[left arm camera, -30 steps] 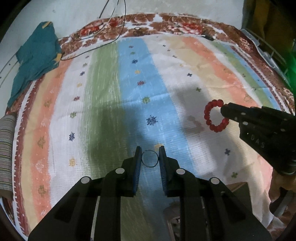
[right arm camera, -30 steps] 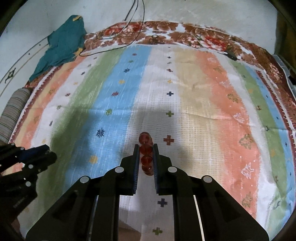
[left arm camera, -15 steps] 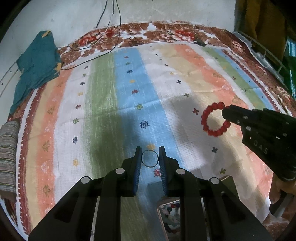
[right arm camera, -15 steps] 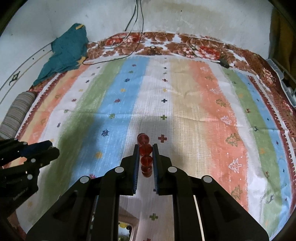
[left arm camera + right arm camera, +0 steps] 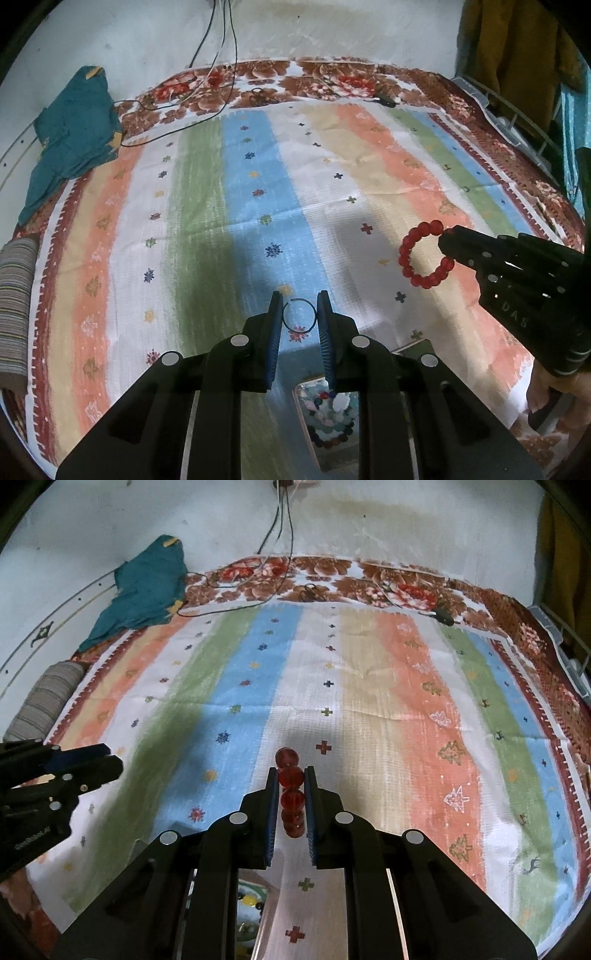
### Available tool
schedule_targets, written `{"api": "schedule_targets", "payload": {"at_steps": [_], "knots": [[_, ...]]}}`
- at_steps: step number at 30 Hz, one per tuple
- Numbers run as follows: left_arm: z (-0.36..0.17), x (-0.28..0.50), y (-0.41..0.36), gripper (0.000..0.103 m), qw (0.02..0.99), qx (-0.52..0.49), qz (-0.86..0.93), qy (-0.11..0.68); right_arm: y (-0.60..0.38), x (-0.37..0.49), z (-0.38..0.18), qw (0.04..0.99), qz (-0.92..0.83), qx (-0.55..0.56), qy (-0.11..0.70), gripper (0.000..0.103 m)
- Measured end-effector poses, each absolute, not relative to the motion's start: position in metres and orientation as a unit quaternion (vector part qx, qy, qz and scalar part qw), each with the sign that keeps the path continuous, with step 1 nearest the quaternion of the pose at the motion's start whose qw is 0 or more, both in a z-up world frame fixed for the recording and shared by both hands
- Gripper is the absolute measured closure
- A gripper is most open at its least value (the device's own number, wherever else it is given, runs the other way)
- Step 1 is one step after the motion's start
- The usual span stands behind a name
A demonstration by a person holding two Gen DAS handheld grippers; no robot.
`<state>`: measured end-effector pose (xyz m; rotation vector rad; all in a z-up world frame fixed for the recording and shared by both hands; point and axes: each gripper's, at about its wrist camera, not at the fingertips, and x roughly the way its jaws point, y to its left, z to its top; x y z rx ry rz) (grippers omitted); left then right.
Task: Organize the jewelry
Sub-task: 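Carry the red bracelet and ring over the tin box and release both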
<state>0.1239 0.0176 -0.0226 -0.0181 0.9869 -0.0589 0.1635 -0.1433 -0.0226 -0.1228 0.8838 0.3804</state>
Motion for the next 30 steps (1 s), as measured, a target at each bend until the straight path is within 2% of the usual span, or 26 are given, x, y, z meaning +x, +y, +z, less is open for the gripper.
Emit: {"api": "schedule_targets", "payload": {"at_steps": [18, 30], "knots": [[-0.003, 0.090, 0.000, 0.085, 0.890, -0.012, -0.045, 0.453, -0.139, 0.108, 0.004, 0.893, 0.221, -0.075, 0.385, 0.089], [0.002, 0.070, -0.004, 0.085, 0.889, -0.027, -0.059, 0.453, -0.140, 0.085, 0.001, 0.881, 0.249, -0.058, 0.397, 0.089]]}}
